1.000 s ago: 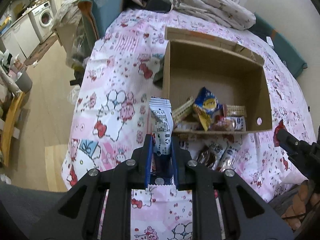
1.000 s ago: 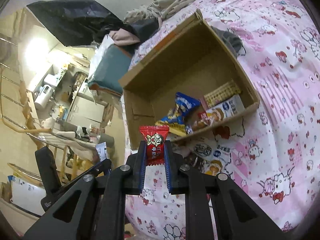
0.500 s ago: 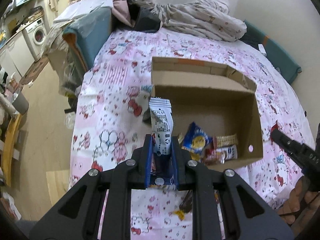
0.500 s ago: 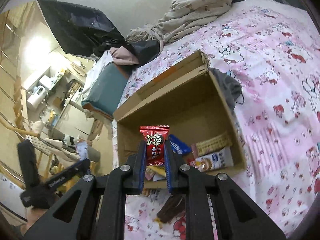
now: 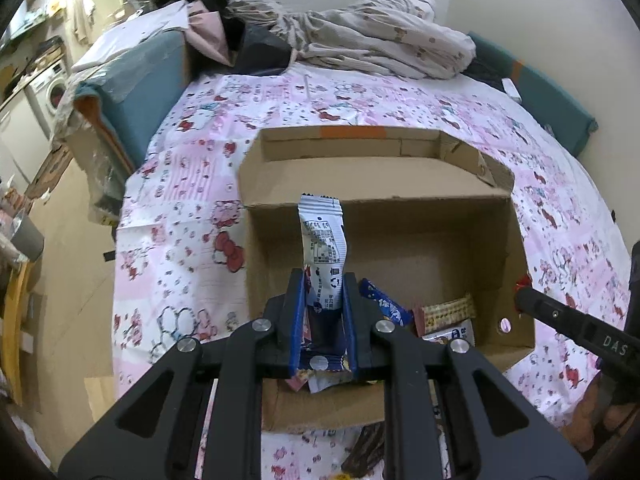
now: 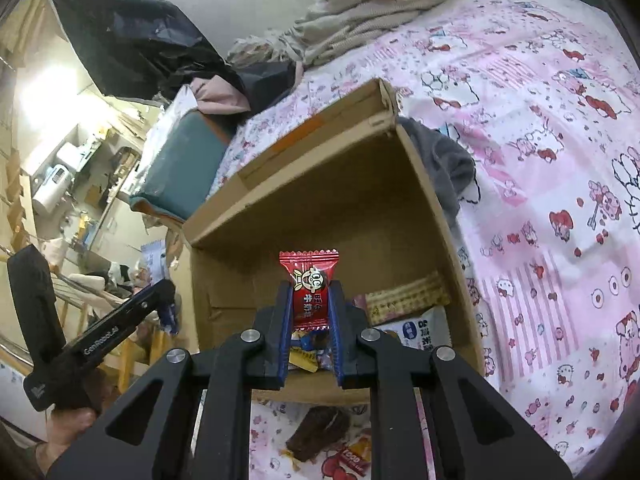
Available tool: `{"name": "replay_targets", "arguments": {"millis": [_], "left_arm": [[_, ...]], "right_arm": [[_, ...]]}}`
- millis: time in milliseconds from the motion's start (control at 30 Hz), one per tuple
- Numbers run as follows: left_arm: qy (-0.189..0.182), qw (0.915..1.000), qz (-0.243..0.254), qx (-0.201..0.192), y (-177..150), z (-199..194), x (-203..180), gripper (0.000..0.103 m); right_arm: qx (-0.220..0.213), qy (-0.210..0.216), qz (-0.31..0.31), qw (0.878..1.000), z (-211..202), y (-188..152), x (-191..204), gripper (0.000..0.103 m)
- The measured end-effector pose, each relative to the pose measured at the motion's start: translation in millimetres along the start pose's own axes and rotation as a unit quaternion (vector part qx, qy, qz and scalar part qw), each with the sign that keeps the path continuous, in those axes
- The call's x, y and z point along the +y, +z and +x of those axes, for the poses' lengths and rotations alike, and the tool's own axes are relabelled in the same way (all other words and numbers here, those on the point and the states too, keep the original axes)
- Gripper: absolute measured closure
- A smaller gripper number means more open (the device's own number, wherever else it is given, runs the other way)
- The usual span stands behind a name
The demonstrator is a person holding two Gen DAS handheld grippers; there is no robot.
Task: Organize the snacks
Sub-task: 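Carry both snacks into the box and open both grippers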
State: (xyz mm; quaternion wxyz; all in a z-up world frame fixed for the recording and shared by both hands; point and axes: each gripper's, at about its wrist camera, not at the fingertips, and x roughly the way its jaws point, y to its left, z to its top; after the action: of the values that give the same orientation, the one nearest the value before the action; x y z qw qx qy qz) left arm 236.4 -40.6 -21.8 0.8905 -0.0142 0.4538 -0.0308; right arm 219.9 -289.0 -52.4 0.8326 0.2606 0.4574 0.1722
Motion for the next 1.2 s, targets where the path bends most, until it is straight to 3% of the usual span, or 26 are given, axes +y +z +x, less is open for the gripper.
{"name": "replay_targets", "arguments": {"millis": [100,167,467,833,933,1000,1067,1133,1200], "left_arm": [[-0.011,0.9999,0.004,-0.01,-6.0,10.9,-1.8,0.088],[0.002,0.9998,0.007,-0.02,-9.6,17.2,-2.9,0.088],[-0.015,0.9998,0.0,0.015,-12.6,37.9,-3.4,0.087],[-0.01,0.9999,0.004,0.007,-14.5,37.4,-4.8,0.086],[-0.006,0.9999,0.007,0.011,-15.7,38.7,-6.0,0.073],[-0.011,0.9999,0.008,0.01,-16.4,38.1,-7.4,0.041],[-0.005,0.9999,0.01,0.005,-16.9,35.3,-8.3,0.023],[0.002,1.0,0.008,-0.005,-16.6,30.8,-6.9,0.018],[0.001,1.0,0.005,-0.007,-16.2,28.0,-4.8,0.018]], "right_arm": [[0.009,-0.009,0.003,1.0,5.8,-2.0,-3.9,0.085],[0.015,-0.016,0.006,1.0,9.8,-4.5,-7.0,0.085],[0.034,-0.04,0.0,0.999,22.1,-11.3,-8.6,0.085],[0.043,-0.044,-0.01,0.998,28.0,-10.7,-5.1,0.082],[0.037,-0.041,-0.017,0.998,26.3,-9.4,-2.4,0.082],[0.029,-0.037,-0.019,0.999,23.9,-8.9,-0.4,0.082],[0.024,-0.035,-0.022,0.999,22.6,-7.6,1.4,0.08],[0.018,-0.039,-0.021,0.999,20.6,-6.8,2.0,0.066],[0.002,-0.036,-0.015,0.999,14.9,-6.9,1.1,0.026]]}}
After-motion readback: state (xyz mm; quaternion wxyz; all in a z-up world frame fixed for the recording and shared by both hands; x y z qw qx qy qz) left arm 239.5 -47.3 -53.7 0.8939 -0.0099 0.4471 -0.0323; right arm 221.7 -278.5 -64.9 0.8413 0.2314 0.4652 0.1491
